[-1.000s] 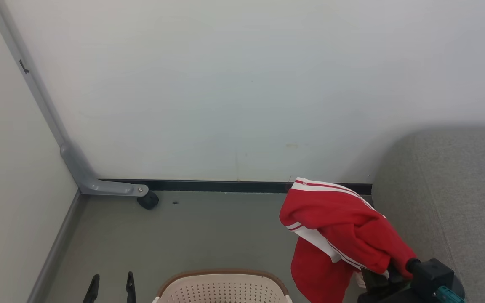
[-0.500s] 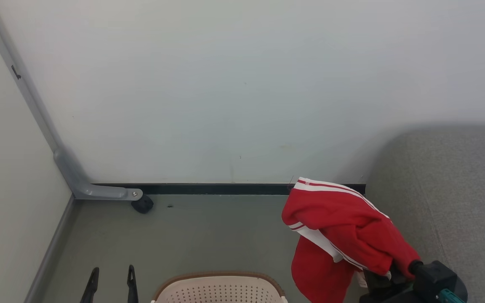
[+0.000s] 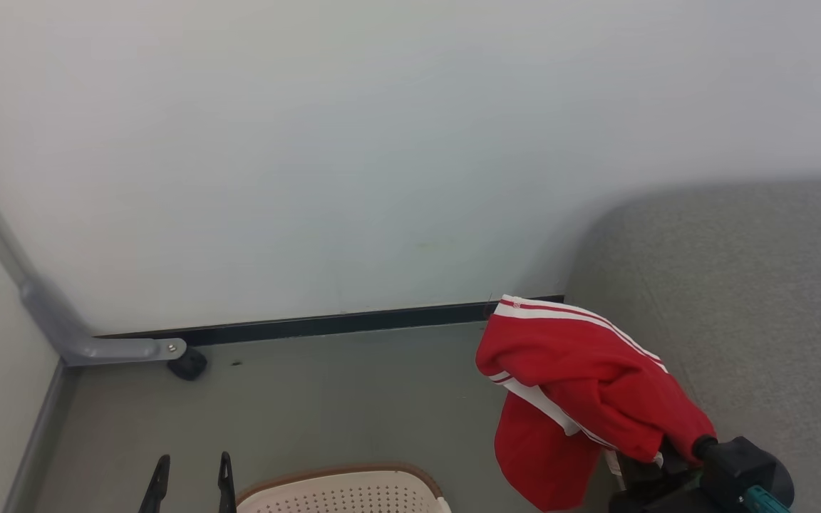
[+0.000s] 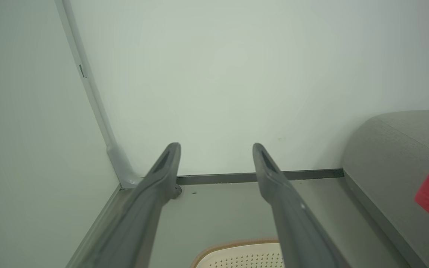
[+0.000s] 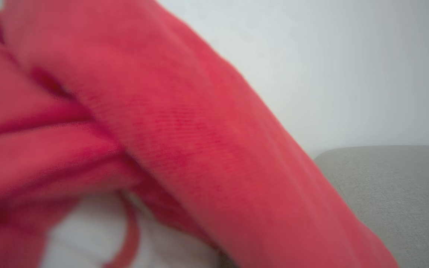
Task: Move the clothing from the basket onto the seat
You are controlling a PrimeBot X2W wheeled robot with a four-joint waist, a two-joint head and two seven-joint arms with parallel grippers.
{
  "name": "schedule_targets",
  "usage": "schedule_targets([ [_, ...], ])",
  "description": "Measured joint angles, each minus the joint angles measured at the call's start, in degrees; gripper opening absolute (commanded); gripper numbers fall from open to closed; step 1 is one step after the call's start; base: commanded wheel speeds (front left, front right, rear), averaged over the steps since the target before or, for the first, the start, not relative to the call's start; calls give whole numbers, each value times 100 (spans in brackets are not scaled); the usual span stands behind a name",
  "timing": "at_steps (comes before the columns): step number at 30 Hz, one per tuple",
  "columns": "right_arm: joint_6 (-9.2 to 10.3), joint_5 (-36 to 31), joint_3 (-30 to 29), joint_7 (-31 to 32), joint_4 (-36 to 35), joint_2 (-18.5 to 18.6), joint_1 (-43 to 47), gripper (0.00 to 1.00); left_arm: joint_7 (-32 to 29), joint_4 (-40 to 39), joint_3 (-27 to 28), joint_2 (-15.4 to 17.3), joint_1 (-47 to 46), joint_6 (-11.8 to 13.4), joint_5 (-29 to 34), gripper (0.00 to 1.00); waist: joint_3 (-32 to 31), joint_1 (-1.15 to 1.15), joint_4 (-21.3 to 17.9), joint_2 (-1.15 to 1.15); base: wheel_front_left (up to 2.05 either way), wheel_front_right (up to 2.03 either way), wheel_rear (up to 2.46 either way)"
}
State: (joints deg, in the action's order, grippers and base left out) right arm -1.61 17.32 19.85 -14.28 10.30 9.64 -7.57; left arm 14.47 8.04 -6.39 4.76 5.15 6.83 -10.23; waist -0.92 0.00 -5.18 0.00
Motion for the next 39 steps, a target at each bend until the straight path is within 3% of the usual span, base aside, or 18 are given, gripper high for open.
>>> schedule_targets([
  [31,69,-322,-587,0,-400,-164,-141,0,0,-503,-370,-52,-511,-642,320,100,958,1,-1994,0,0,0,0],
  [39,230,-324,-937,0,-466,-186,-87,0,0,-470,-567,-59,-876,-839,435,100,1273,1,-2360,1,0,0,0],
])
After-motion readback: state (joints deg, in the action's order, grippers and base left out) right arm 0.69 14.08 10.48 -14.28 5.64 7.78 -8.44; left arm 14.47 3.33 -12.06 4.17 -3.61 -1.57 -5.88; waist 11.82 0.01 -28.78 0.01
